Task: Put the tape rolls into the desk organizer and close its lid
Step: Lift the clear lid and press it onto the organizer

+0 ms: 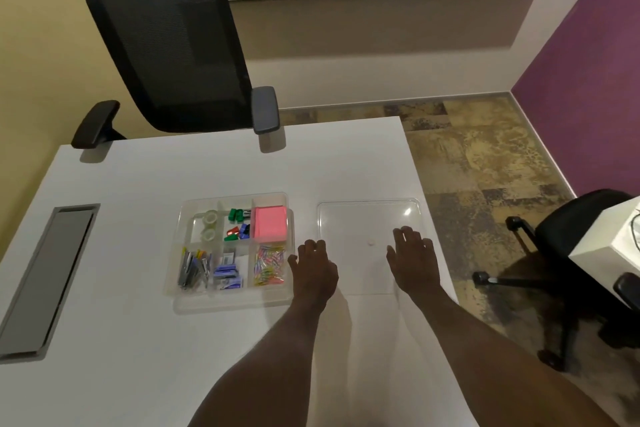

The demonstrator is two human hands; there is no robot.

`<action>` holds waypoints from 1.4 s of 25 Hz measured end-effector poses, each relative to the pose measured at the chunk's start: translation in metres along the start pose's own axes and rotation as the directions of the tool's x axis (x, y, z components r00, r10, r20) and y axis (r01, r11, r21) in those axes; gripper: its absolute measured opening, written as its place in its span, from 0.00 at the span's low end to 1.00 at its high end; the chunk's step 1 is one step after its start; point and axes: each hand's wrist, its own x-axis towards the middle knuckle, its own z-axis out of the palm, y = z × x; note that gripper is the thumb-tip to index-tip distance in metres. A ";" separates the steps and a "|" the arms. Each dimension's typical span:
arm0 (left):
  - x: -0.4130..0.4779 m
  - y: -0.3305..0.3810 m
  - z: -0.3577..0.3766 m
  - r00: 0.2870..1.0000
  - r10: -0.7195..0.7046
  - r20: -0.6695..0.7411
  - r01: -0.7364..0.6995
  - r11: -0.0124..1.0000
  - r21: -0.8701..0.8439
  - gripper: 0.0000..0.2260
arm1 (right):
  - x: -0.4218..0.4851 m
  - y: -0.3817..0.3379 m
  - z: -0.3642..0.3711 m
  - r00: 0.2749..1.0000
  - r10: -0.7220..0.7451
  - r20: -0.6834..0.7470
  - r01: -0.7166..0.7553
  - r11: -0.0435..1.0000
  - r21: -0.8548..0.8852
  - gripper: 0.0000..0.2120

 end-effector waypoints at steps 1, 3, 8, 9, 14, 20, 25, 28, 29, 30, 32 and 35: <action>0.008 0.003 0.002 1.000 -0.016 0.006 0.016 1.000 -0.017 0.20 | 0.007 0.009 0.004 1.000 0.008 0.016 -0.008 1.000 0.005 0.23; 0.023 0.007 0.007 0.999 -0.047 0.021 0.048 0.998 -0.051 0.20 | 0.021 0.024 0.012 0.999 0.027 0.033 -0.028 1.000 0.006 0.23; 0.050 0.005 0.020 0.983 -0.159 0.088 0.168 0.980 -0.105 0.21 | 0.050 0.052 0.025 0.994 0.096 0.043 -0.100 0.989 0.108 0.21; 0.055 0.004 0.023 0.979 -0.181 0.096 0.192 0.975 -0.115 0.21 | 0.054 0.056 0.029 0.992 0.119 0.045 -0.125 0.983 0.136 0.21; 0.075 0.005 0.028 0.940 -0.316 0.128 0.335 0.926 -0.172 0.15 | 0.069 0.061 0.043 0.959 0.262 0.109 -0.281 0.926 0.253 0.16; 0.084 0.010 0.035 0.916 -0.392 0.086 0.402 0.892 -0.206 0.14 | 0.074 0.049 0.052 0.897 0.418 0.143 -0.441 0.837 0.324 0.17; 0.086 0.018 0.039 0.885 -0.455 0.096 0.463 0.847 -0.262 0.17 | 0.078 0.041 0.053 0.825 0.512 0.238 -0.560 0.687 0.463 0.18; 0.088 0.017 0.033 0.851 -0.511 0.119 0.517 0.778 -0.357 0.18 | 0.076 0.044 0.050 0.791 0.562 0.240 -0.594 0.613 0.521 0.17; 0.087 0.016 0.031 0.848 -0.518 0.116 0.517 0.757 -0.399 0.19 | 0.074 0.045 0.048 0.788 0.573 0.226 -0.592 0.604 0.533 0.15; 0.086 0.016 0.029 0.849 -0.519 0.103 0.507 0.743 -0.437 0.21 | 0.073 0.046 0.045 0.789 0.578 0.209 -0.585 0.602 0.543 0.14; 0.080 0.018 0.024 0.864 -0.501 0.048 0.456 0.739 -0.497 0.23 | 0.069 0.046 0.038 0.793 0.586 0.167 -0.566 0.608 0.556 0.13; 0.071 0.022 0.011 0.880 -0.469 -0.076 0.355 0.755 -0.551 0.21 | 0.063 0.045 0.022 0.788 0.610 0.084 -0.537 0.615 0.577 0.12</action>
